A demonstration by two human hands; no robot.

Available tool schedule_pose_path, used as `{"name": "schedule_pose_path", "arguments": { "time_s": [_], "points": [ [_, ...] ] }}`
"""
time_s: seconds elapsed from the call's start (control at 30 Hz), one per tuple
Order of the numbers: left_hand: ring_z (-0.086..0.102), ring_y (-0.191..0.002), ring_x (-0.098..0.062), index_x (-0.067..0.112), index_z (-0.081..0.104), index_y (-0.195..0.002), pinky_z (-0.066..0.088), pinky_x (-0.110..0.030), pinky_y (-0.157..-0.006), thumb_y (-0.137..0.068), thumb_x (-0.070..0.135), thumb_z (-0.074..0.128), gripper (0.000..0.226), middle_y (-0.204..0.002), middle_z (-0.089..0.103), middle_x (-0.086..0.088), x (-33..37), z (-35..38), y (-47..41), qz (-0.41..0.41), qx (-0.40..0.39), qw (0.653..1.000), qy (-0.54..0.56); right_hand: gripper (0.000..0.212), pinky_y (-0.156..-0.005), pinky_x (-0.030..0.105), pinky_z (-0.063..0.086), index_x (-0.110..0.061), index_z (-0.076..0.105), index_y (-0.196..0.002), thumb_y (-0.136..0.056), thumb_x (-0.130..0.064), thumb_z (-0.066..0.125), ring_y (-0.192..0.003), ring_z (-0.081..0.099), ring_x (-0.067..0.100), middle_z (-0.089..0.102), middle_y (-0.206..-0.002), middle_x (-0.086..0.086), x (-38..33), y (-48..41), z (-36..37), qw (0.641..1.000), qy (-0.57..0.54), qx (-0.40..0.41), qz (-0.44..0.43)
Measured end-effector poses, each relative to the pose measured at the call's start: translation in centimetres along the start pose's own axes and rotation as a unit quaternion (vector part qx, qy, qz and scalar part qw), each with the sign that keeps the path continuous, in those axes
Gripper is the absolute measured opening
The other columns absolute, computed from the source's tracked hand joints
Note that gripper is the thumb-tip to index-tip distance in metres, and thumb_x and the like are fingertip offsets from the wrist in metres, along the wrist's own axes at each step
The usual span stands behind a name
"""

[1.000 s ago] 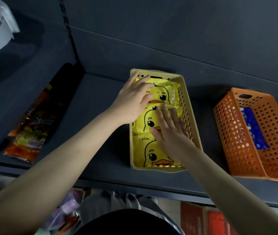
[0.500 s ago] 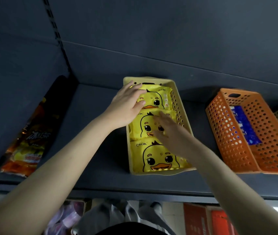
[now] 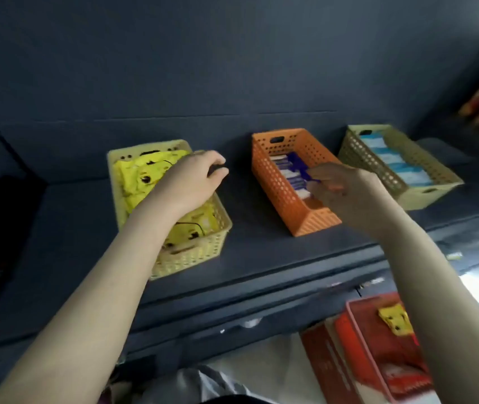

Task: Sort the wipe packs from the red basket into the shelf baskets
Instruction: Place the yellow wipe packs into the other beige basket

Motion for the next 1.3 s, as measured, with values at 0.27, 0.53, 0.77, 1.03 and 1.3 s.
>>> {"name": "schedule_pose_path", "arguments": {
  "time_s": [0.27, 0.53, 0.77, 1.03, 1.3],
  "points": [
    [0.056, -0.113, -0.016, 0.015, 0.063, -0.118, 0.042, -0.028, -0.096, -0.096, 0.025, 0.055, 0.025, -0.122, 0.062, 0.000, 21.3, 17.0, 7.5, 0.158, -0.153, 0.972, 0.084, 0.027, -0.084, 0.018, 0.041, -0.013, 0.067, -0.116, -0.092, -0.024, 0.060, -0.102, 0.065, 0.017, 0.070, -0.111, 0.000, 18.8, 20.0, -7.9, 0.985, 0.015, 0.028, 0.167],
    [0.055, -0.118, -0.016, 0.017, 0.062, -0.122, 0.041, -0.026, -0.097, -0.098, 0.028, 0.052, 0.029, -0.129, 0.059, 0.000, 27.3, 34.0, 13.7, 0.117, -0.308, 0.941, 0.074, 0.023, -0.085, 0.028, 0.046, -0.015, 0.068, -0.113, -0.094, -0.025, 0.059, -0.100, 0.064, 0.023, 0.069, -0.110, 0.004, 34.2, 32.6, -7.4, 0.943, -0.006, -0.019, 0.332],
    [0.052, -0.121, -0.018, 0.013, 0.057, -0.128, 0.039, -0.024, -0.097, -0.100, 0.026, 0.048, 0.032, -0.131, 0.056, -0.002, 27.4, 46.6, 14.0, 0.049, -0.376, 0.923, 0.067, 0.023, -0.087, 0.027, 0.043, -0.009, 0.067, -0.114, -0.095, -0.014, 0.055, -0.107, 0.064, 0.024, 0.069, -0.116, 0.005, 45.7, 32.5, -4.5, 0.919, -0.048, -0.054, 0.387],
    [0.050, -0.125, -0.028, 0.006, 0.053, -0.132, 0.041, -0.039, -0.102, -0.098, 0.024, 0.051, 0.039, -0.136, 0.052, -0.010, 24.2, 59.4, 13.7, -0.108, -0.341, 0.932, 0.054, 0.028, -0.079, 0.023, 0.038, -0.007, 0.062, -0.121, -0.097, -0.014, 0.051, -0.109, 0.061, 0.030, 0.065, -0.122, 0.014, 60.0, 30.2, 1.7, 0.885, -0.093, -0.110, 0.443],
    [0.015, -0.146, -0.038, 0.000, 0.021, -0.150, 0.021, -0.047, -0.116, -0.097, 0.039, 0.048, 0.072, -0.159, 0.012, -0.023, 21.4, 73.1, 16.5, -0.194, -0.255, 0.944, -0.075, 0.041, -0.087, 0.042, 0.052, -0.013, 0.046, -0.136, -0.096, -0.019, 0.050, -0.112, 0.060, 0.035, 0.059, -0.130, 0.015, 77.3, 26.3, 14.4, 0.876, -0.093, -0.161, 0.444]
  ]
}}
Point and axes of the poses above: each hand's wrist, its own y-axis away from the middle knuckle, its own z-axis out of the palm, x = y × z, the point moved 9 cm from there along -y, towards the middle knuckle
